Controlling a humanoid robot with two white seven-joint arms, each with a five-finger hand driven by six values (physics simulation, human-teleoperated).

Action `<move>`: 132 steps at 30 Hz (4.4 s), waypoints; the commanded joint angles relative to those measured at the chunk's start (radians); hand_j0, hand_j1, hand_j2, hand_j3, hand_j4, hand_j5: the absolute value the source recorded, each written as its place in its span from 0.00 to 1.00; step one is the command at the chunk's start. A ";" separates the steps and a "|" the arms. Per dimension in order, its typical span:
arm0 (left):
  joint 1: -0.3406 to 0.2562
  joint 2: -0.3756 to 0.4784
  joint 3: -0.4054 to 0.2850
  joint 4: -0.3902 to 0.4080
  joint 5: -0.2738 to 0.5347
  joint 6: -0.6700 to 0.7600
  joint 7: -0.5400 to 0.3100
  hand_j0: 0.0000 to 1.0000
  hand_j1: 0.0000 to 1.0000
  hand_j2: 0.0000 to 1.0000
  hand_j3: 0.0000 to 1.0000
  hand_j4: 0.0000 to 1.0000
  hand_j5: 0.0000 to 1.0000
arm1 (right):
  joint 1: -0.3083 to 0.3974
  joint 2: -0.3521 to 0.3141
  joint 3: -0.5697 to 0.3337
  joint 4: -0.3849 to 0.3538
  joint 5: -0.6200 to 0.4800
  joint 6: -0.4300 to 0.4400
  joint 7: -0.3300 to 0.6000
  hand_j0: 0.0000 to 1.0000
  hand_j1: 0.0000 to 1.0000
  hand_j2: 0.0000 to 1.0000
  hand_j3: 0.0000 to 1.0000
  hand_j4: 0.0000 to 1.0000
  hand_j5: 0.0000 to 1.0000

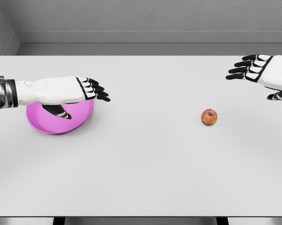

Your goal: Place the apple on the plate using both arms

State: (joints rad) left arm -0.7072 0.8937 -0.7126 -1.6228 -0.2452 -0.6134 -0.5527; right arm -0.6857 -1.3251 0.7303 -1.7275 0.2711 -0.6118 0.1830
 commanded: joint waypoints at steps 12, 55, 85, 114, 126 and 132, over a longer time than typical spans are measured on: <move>-0.002 0.002 -0.005 0.000 0.004 0.003 -0.004 1.00 1.00 1.00 1.00 1.00 1.00 | 0.000 0.047 0.098 0.022 -0.231 0.001 0.366 1.00 1.00 1.00 1.00 1.00 1.00; -0.141 0.059 -0.197 -0.068 0.041 0.003 0.073 1.00 1.00 1.00 1.00 1.00 1.00 | -0.049 0.478 0.235 0.603 -0.495 0.001 0.428 1.00 1.00 1.00 1.00 1.00 1.00; -0.140 0.050 -0.199 -0.068 0.040 0.003 0.073 1.00 1.00 1.00 1.00 1.00 1.00 | -0.081 0.535 0.228 0.692 -0.455 0.001 0.428 0.87 0.87 0.87 0.87 0.87 0.87; -0.141 0.050 -0.199 -0.066 0.038 0.003 0.073 1.00 1.00 1.00 1.00 1.00 1.00 | -0.126 0.636 0.247 0.457 -0.532 0.001 0.428 0.42 0.42 0.42 0.42 0.42 0.42; -0.141 0.050 -0.199 -0.066 0.038 0.003 0.073 1.00 1.00 1.00 1.00 1.00 1.00 | -0.121 0.708 0.255 0.514 -0.504 0.001 0.428 0.57 0.57 0.57 0.57 0.57 0.57; -0.141 0.050 -0.199 -0.066 0.038 0.003 0.073 1.00 1.00 1.00 1.00 1.00 1.00 | -0.124 0.702 0.241 0.514 -0.446 0.001 0.428 1.00 1.00 1.00 1.00 1.00 1.00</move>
State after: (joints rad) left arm -0.8483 0.9427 -0.9120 -1.6889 -0.2130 -0.6130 -0.4806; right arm -0.8115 -0.6202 0.9744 -1.2143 -0.1753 -0.6134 0.6112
